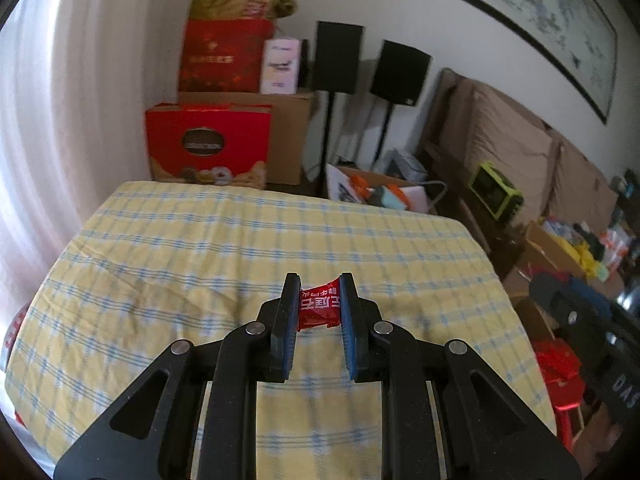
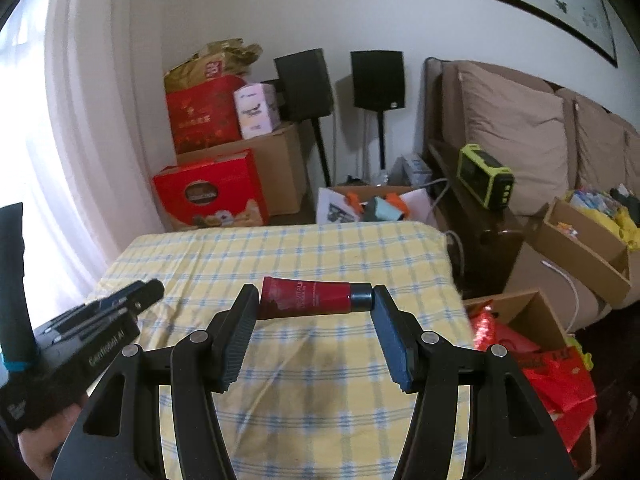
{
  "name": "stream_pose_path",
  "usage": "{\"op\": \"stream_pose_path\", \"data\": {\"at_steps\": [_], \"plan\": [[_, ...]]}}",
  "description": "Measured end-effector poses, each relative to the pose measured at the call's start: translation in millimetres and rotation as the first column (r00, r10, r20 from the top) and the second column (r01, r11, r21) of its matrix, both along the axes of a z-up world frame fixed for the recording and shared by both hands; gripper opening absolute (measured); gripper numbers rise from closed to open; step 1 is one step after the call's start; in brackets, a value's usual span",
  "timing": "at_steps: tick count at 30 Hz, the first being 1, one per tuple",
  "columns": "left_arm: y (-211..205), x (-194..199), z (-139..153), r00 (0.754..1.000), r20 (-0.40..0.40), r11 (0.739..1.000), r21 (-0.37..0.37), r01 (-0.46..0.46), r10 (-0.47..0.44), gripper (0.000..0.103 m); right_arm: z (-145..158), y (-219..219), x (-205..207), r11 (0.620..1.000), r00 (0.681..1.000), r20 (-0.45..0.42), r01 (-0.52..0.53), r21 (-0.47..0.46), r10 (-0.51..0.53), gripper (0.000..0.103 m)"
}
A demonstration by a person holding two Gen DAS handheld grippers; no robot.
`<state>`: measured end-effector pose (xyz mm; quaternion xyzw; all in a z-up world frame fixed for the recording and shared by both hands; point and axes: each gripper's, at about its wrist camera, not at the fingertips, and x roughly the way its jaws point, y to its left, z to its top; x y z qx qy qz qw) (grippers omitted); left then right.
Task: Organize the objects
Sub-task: 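Lift the red tube and candy packet and carry them toward the box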
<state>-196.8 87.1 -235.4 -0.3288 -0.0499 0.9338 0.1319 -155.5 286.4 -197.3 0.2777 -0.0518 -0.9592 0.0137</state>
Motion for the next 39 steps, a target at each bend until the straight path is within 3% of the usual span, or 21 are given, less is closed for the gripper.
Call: {"op": "stream_pose_path", "data": {"at_steps": [7,13,19,28,33,39], "plan": [[8.7,7.6,10.6,1.000,0.005,1.000,-0.023,-0.015,0.015,0.018,22.7,35.9,21.3,0.994,0.996,-0.002,0.093,-0.059,-0.094,0.059],[-1.9,29.7,49.2,0.998,-0.060,1.000,-0.005,-0.023,0.022,0.018,56.2,45.0,61.1,0.988,0.991,-0.029,0.131,-0.084,-0.134,0.059],[-6.2,66.3,97.1,0.991,-0.135,1.000,-0.008,0.014,-0.015,0.018,96.4,42.1,108.8,0.989,0.988,-0.093,0.119,-0.087,-0.127,0.059],[5.3,111.5,141.4,0.973,-0.218,0.997,-0.032,0.066,-0.071,0.018,136.1,43.7,162.3,0.991,0.985,-0.156,0.053,-0.121,-0.072,0.059],[13.2,128.6,154.2,0.963,-0.252,0.995,-0.047,0.084,-0.093,0.018,144.4,55.3,194.5,0.998,0.989,-0.143,0.036,-0.045,-0.042,0.058],[31.0,129.2,145.2,0.977,-0.196,0.994,-0.075,0.074,-0.087,0.018,131.5,88.2,223.5,0.992,0.987,-0.109,0.124,0.028,-0.120,0.059]]}}
